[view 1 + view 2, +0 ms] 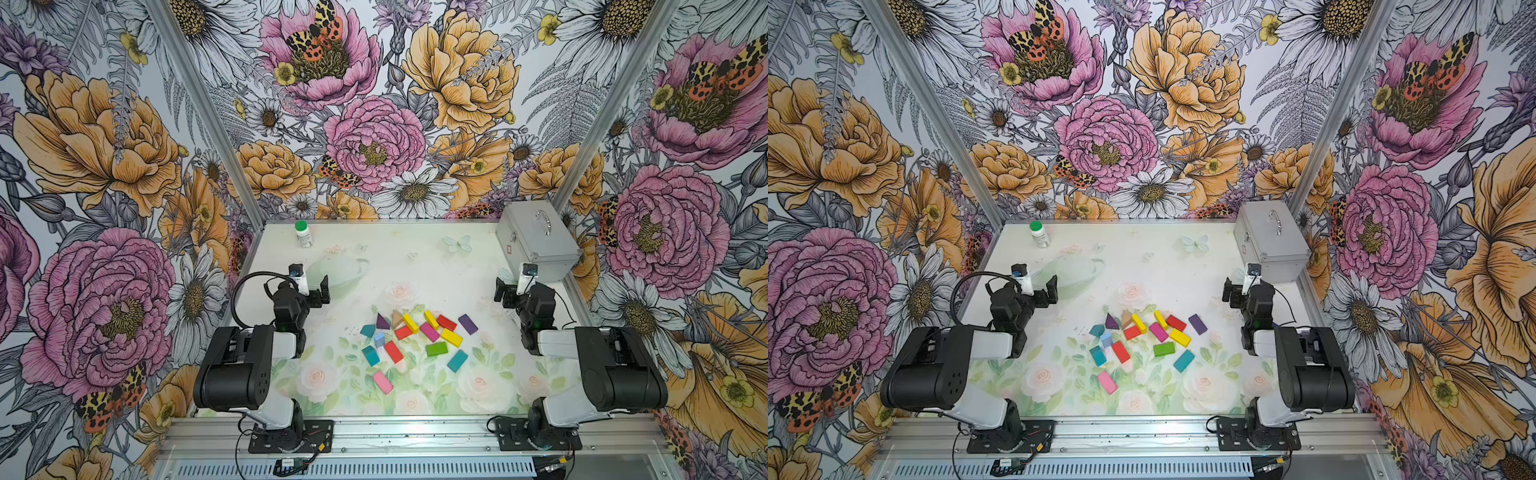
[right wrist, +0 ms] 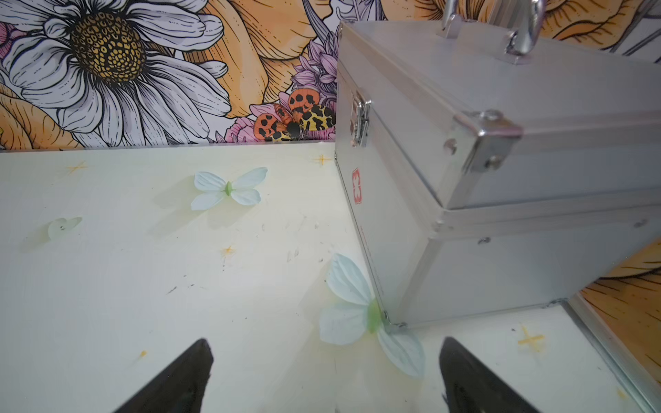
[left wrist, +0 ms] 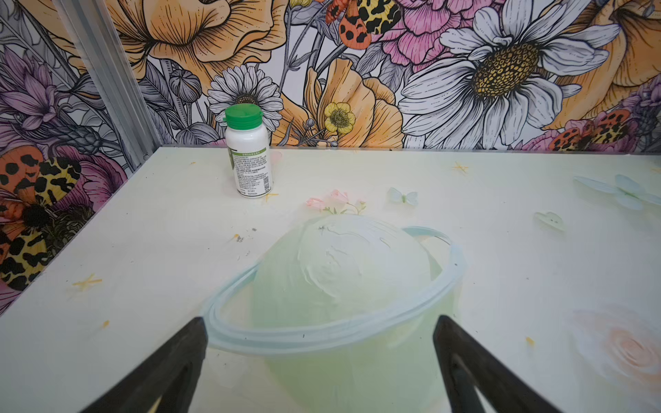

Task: Assemble a piece of candy with building blocks
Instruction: Pick up the building block from the center of the board.

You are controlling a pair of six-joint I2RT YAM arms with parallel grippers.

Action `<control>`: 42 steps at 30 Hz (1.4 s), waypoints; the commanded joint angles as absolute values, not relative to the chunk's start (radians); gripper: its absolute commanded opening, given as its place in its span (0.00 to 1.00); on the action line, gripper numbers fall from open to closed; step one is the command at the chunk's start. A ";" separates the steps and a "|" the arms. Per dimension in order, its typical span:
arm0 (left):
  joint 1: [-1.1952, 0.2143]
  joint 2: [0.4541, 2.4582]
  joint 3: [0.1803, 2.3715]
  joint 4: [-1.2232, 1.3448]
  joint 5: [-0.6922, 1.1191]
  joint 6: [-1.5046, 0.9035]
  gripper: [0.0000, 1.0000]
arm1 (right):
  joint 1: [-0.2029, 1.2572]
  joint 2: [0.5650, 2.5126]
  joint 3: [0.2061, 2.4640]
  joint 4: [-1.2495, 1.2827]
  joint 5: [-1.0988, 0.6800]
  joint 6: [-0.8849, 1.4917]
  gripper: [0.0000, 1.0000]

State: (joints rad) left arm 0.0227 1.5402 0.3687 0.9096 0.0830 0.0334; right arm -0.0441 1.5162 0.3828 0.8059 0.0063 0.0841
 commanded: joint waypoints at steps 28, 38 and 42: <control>0.049 1.545 0.384 0.918 0.070 0.012 0.99 | -0.035 1.528 0.405 0.831 0.019 0.074 1.00; -0.193 1.206 0.456 0.516 -0.571 -0.015 0.99 | 0.038 1.391 0.553 0.434 0.111 0.058 1.00; -0.268 1.140 0.613 0.102 -0.603 -0.244 0.99 | 0.067 1.323 0.672 0.147 0.052 0.162 1.00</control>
State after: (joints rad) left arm -0.2485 1.1706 0.5335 0.4366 -0.4622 -0.0906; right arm 0.0525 1.3705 0.6090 0.3916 0.0719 0.0967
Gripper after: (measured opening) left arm 0.985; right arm 0.997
